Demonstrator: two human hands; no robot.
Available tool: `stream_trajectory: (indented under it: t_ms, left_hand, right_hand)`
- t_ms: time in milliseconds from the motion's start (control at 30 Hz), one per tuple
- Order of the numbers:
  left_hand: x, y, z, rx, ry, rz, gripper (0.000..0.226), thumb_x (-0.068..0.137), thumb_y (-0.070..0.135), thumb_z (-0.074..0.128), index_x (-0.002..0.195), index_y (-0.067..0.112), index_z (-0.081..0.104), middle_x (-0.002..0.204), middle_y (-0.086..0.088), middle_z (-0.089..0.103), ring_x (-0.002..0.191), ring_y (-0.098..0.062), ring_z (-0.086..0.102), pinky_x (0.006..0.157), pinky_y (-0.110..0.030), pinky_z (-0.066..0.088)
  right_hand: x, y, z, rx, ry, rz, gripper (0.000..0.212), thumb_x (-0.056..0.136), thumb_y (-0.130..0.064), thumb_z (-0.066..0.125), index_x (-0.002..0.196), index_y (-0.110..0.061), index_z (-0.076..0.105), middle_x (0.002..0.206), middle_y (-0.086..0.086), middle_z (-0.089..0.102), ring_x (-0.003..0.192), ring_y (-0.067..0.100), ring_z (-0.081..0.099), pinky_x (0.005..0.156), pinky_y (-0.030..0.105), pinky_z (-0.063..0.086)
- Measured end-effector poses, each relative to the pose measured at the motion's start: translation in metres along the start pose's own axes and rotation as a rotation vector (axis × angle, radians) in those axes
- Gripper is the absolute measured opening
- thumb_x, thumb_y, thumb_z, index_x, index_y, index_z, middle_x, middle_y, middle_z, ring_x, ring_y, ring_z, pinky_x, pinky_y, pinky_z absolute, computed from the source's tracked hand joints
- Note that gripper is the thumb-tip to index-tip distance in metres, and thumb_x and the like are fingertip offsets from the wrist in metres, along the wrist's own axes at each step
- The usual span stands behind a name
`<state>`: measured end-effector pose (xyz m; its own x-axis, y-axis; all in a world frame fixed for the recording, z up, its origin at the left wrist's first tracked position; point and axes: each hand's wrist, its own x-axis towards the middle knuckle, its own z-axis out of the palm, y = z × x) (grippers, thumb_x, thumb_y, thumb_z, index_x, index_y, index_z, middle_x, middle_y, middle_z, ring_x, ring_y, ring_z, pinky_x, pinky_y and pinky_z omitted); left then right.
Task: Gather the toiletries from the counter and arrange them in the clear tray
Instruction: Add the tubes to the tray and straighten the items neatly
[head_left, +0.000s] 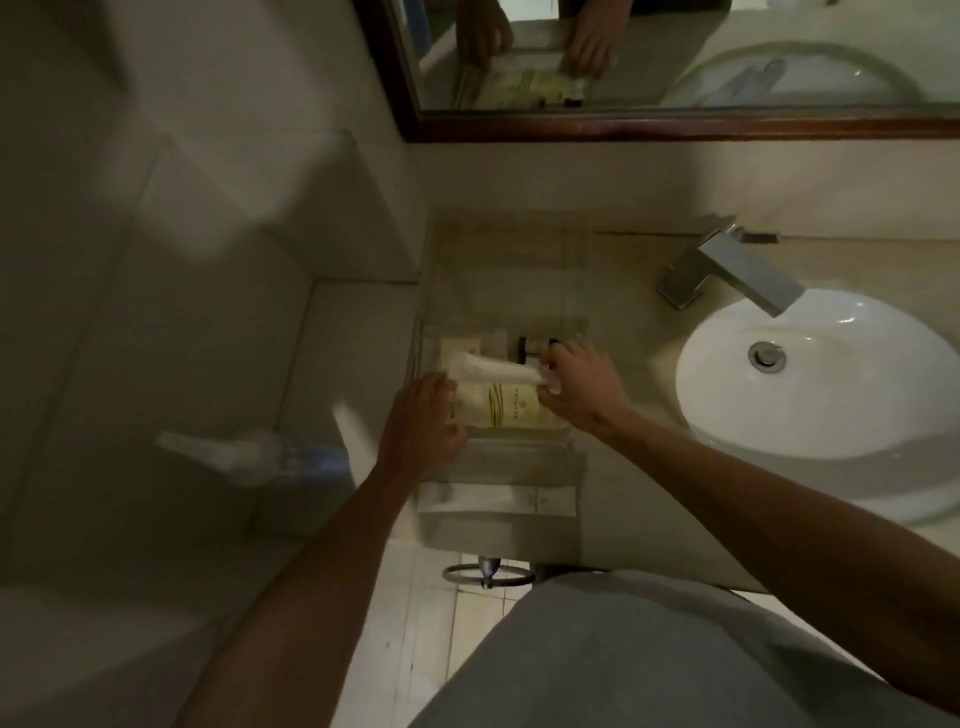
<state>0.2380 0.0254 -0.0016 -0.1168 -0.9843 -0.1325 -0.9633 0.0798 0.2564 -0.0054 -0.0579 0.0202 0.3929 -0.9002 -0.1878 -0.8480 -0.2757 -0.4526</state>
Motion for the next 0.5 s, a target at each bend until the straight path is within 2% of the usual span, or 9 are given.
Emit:
stream_trajectory:
  t_ms: [67,100,167,233,300,367,433,500]
  left_hand:
    - [-0.018,0.008,0.005,-0.015,0.019,0.067,0.043,0.074,0.032,0.067,0.112,0.014,0.056,0.112,-0.006,0.055,0.097,-0.02,0.053,0.081,-0.036,0.05]
    - [-0.029,0.012,0.009,-0.02,-0.019,0.106,0.043,0.075,0.034,0.067,0.111,0.013,0.058,0.112,-0.006,0.056,0.097,-0.021,0.053,0.081,-0.038,0.051]
    - [-0.049,0.016,0.023,-0.046,-0.137,0.169,0.052,0.074,0.046,0.065,0.115,0.015,0.057,0.117,-0.004,0.055,0.103,-0.02,0.052,0.086,-0.037,0.049]
    - [-0.065,0.016,0.038,-0.021,-0.252,0.193,0.054,0.074,0.058,0.061,0.114,0.023,0.053,0.119,0.002,0.052,0.104,-0.015,0.048,0.089,-0.032,0.045]
    - [-0.074,0.019,0.048,0.047,-0.29,0.193,0.043,0.073,0.051,0.064,0.105,0.024,0.053,0.111,0.002,0.054,0.099,-0.015,0.05,0.085,-0.032,0.044]
    - [-0.073,0.024,0.047,0.06,-0.287,0.178,0.029,0.074,0.036,0.065,0.097,0.02,0.056,0.099,-0.002,0.06,0.091,-0.02,0.055,0.078,-0.034,0.045]
    - [-0.066,0.026,0.039,-0.004,-0.242,0.128,0.022,0.077,0.029,0.063,0.095,0.018,0.057,0.092,-0.003,0.062,0.083,-0.022,0.059,0.074,-0.034,0.049]
    - [-0.056,0.025,0.028,-0.064,-0.122,0.099,0.019,0.079,0.026,0.059,0.096,0.018,0.056,0.089,-0.002,0.062,0.079,-0.019,0.057,0.072,-0.034,0.05]
  right_hand:
    - [0.006,-0.01,0.005,-0.059,-0.048,-0.021,0.054,0.077,-0.041,0.074,0.123,-0.019,0.055,0.122,0.004,0.055,0.113,0.024,0.049,0.095,0.041,0.045]
    - [0.001,-0.013,0.006,-0.069,-0.05,-0.047,0.053,0.078,-0.04,0.074,0.123,-0.02,0.055,0.122,0.003,0.054,0.113,0.023,0.049,0.096,0.041,0.045]
    - [-0.022,-0.015,0.015,-0.099,-0.056,-0.151,0.044,0.082,-0.039,0.071,0.12,-0.022,0.057,0.123,0.001,0.055,0.112,0.02,0.05,0.097,0.039,0.045]
    - [-0.053,-0.012,0.032,-0.161,-0.164,-0.254,0.044,0.085,-0.043,0.067,0.123,-0.023,0.057,0.128,0.001,0.056,0.117,0.019,0.05,0.101,0.038,0.044]
    - [-0.075,-0.006,0.053,-0.264,-0.349,-0.295,0.052,0.085,-0.046,0.065,0.129,-0.021,0.053,0.132,0.002,0.053,0.12,0.022,0.048,0.102,0.039,0.042]
    - [-0.085,0.002,0.07,-0.325,-0.449,-0.295,0.048,0.09,-0.042,0.062,0.131,-0.02,0.05,0.133,0.004,0.053,0.12,0.023,0.048,0.101,0.038,0.041]
    - [-0.085,0.003,0.068,-0.286,-0.427,-0.276,0.035,0.094,-0.035,0.057,0.126,-0.019,0.054,0.128,0.006,0.057,0.116,0.023,0.052,0.098,0.037,0.043]
    - [-0.08,0.002,0.056,-0.173,-0.285,-0.252,0.024,0.094,-0.031,0.056,0.114,-0.018,0.06,0.117,0.006,0.063,0.106,0.022,0.057,0.091,0.037,0.048]
